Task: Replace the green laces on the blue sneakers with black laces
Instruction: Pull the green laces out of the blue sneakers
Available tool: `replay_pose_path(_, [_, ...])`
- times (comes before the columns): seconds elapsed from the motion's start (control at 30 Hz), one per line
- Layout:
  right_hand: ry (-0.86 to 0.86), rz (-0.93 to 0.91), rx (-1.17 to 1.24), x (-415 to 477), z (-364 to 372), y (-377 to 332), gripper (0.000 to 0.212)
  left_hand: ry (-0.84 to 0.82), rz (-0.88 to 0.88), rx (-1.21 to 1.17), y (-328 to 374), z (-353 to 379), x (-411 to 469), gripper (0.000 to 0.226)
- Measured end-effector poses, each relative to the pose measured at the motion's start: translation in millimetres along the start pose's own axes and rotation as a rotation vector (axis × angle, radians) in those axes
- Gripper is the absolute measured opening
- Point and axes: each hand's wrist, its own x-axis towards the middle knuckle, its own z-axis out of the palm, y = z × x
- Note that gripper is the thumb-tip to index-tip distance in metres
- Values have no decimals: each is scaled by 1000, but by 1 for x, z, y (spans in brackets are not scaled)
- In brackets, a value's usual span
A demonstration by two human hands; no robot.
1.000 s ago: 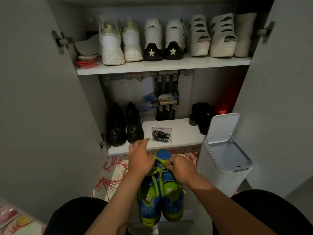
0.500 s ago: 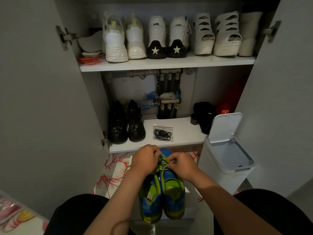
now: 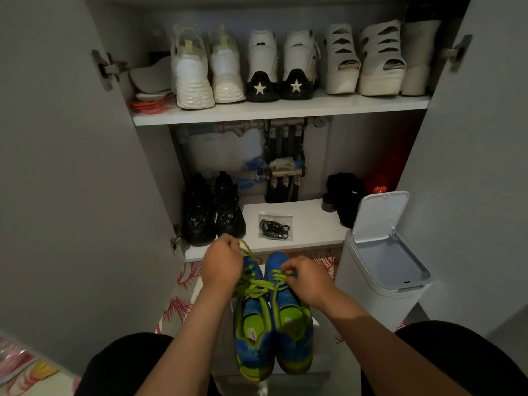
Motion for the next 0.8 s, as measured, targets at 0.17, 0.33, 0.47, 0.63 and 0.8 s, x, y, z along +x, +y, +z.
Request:
replay_pose_path(0.17, [-86, -52, -160, -4, 3, -2, 22, -161, 93, 309, -11, 7, -4, 66])
replay_pose_path(0.33, [-48, -42, -232, -3, 8, -4, 14, -538, 344, 222, -5, 20, -19, 30])
replay_pose_path(0.47, [-53, -23, -242, -1, 8, -5, 13, -622, 393, 365, -6, 27, -29, 20])
replay_pose_path(0.63, [-40, -35, -250, 0, 6, 0, 16, -560, 441, 483, -11, 33, -30, 28])
replay_pose_path(0.8, [-52, -50, -292, 2, 6, 1, 17, -554, 421, 498, -11, 43, -36, 35])
